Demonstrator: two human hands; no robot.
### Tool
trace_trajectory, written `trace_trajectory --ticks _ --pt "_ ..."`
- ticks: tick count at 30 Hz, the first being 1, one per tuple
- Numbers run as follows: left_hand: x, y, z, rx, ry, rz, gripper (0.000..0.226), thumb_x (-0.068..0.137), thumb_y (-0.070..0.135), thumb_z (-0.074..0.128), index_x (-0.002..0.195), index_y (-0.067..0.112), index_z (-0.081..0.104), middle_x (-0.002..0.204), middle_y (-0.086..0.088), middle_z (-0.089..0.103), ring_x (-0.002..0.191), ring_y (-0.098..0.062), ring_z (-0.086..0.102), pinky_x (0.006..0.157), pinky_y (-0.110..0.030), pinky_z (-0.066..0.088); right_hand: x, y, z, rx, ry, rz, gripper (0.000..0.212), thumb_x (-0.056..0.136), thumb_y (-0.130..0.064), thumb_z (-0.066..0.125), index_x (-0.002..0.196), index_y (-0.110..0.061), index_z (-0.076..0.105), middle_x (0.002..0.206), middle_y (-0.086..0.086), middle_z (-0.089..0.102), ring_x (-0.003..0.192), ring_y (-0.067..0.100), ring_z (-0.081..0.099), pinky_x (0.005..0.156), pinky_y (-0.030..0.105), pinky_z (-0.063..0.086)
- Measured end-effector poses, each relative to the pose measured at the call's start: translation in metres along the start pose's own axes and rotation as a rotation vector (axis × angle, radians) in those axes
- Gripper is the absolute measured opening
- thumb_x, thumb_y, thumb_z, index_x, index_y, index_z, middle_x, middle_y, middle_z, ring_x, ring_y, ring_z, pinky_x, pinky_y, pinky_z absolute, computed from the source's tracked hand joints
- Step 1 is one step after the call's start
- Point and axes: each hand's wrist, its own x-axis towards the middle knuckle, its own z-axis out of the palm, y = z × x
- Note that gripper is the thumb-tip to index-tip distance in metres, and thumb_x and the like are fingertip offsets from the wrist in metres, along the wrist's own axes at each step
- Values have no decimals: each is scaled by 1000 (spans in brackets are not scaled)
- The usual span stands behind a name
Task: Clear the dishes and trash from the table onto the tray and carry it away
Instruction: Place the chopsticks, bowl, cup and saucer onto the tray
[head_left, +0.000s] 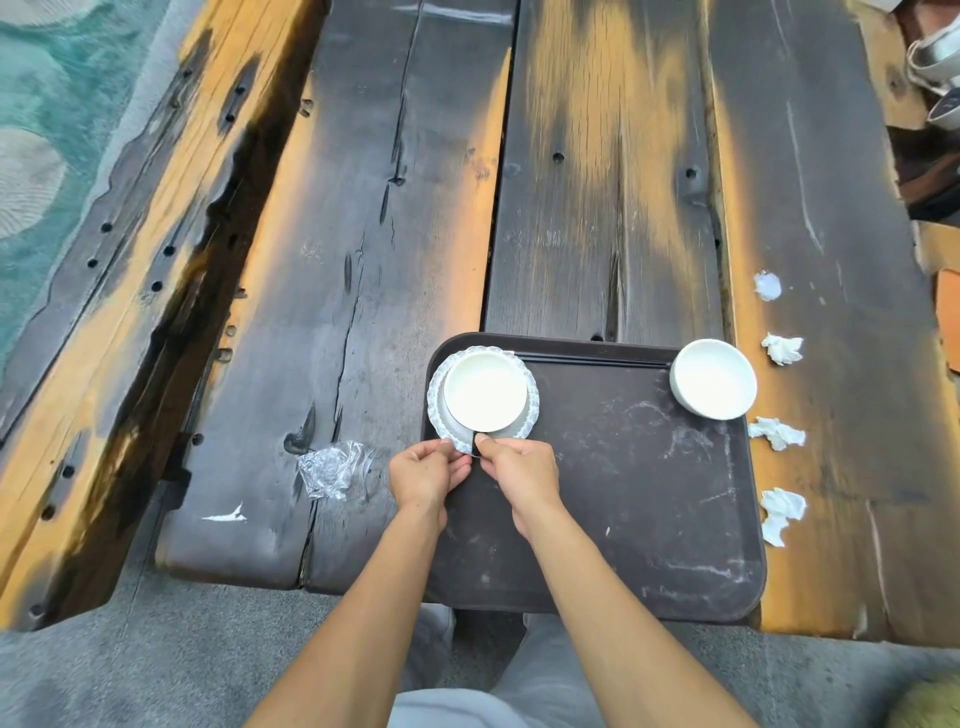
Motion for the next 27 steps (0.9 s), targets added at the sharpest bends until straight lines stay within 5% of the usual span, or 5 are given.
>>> trace_trajectory --ticks 11,16,19,23,27 --pt "-16 -35 -13 513 -91 176 13 89 5 61 97 12 69 82 -3 75 76 -20 67 85 -40 58 -10 13 -80 -275 135 -202 33 81 -59 62 71 -30 74 70 -10 74 72 6 70 74 29 56" --pt "-43 -57 24 995 -289 451 14 89 15 62 96 23 71 76 12 72 79 -12 68 88 -36 54 -2 21 -182 -493 409 -367 35 91 -27 63 125 -25 53 103 -7 65 86 6 64 82 30 53" --pt "-56 -67 60 1265 -385 714 32 91 20 60 122 18 65 112 1 71 106 -21 63 95 -38 50 1 32 -243 -623 571 -361 52 91 -13 61 140 -17 43 124 9 53 112 26 52 96 42 44" --pt "-63 -76 112 1608 -405 721 73 91 37 63 155 32 27 164 -6 19 149 -34 15 114 -52 31 7 46 -304 -751 570 -258 71 88 -10 62 149 -25 29 138 13 35 120 32 36 96 41 38" --pt "-59 -77 146 1751 -357 540 102 81 51 73 153 53 2 164 2 -21 149 -42 -15 111 -70 20 19 65 -342 -906 362 -164 49 91 -14 61 139 -20 49 137 11 41 121 30 40 100 36 38"
